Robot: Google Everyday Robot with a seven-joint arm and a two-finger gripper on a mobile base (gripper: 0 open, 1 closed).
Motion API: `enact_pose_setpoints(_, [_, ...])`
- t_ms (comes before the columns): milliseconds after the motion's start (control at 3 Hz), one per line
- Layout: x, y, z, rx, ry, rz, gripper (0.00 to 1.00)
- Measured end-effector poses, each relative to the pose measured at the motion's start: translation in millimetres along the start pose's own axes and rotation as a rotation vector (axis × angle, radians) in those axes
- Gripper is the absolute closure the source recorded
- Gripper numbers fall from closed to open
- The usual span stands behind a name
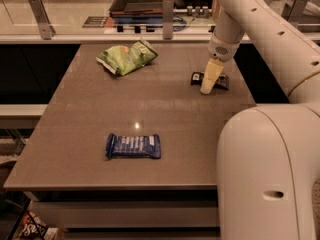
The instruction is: Move rxbar chocolate near rxbar blueberry
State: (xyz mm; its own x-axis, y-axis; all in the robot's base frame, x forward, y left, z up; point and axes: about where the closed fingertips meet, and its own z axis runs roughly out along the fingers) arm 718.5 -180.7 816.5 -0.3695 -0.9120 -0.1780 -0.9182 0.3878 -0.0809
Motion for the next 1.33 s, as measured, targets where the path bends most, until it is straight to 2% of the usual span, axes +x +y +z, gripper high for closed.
enact_pose_setpoints(1000, [-5.0,-4.1,-7.1,0.007,-0.007,-0.001,0.86])
enact_pose_setpoints(1333, [-5.0,-4.1,-7.4,0.007,-0.007,0.0,1.0])
